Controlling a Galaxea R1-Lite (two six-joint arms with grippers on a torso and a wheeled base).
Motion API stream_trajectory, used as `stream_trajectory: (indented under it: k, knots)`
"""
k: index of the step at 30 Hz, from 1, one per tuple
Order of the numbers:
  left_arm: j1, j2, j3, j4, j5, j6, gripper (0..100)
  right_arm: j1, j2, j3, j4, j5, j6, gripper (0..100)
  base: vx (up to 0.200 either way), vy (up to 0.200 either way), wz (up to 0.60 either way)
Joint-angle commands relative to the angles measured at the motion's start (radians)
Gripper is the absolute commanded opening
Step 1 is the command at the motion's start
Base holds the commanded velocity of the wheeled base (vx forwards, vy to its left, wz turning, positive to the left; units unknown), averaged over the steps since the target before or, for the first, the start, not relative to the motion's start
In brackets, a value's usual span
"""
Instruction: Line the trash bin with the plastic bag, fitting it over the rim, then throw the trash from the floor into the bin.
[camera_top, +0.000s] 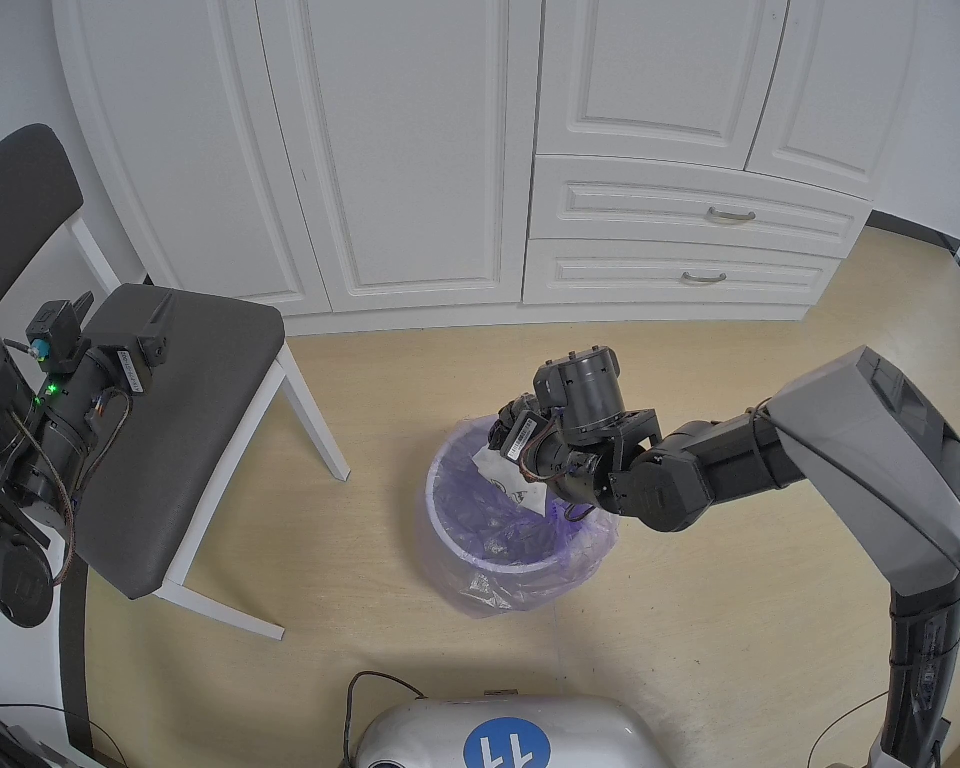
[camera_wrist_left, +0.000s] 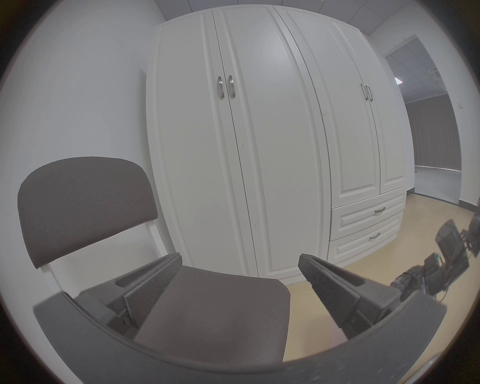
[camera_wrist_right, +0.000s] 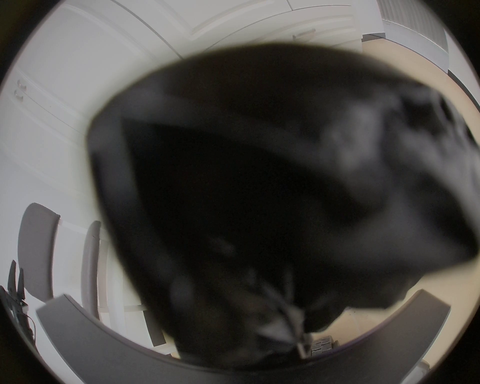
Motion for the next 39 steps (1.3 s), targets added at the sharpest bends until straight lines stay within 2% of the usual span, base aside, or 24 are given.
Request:
stream_trajectory:
  k: [1,2,18,28,39]
  knots:
    - [0.008,-0.009,-0.007,0.0,0.001,-0.004,100,-0.005,0.059,-0.018,-0.005,0.002,0.001,0,0.0,0.0,0.0]
    - [0.027,-0.014,-0.007,-0.001,-0.001,-0.001,100,-0.008,0.089,-0.025,-0.004,0.008,0.001,0,0.0,0.0,0.0]
    - [0.024,-0.012,-0.005,-0.001,-0.001,0.002,100,0.003,0.116,-0.004,0.012,0.049,-0.002,0,0.0,0.0,0.0]
    - [0.019,-0.009,-0.002,-0.001,-0.002,0.002,100,0.005,0.116,0.016,0.042,0.054,-0.06,0,0.0,0.0,0.0]
    - [0.018,-0.009,0.001,-0.001,-0.002,0.006,100,0.003,0.142,0.002,0.064,0.077,-0.057,0,0.0,0.0,0.0]
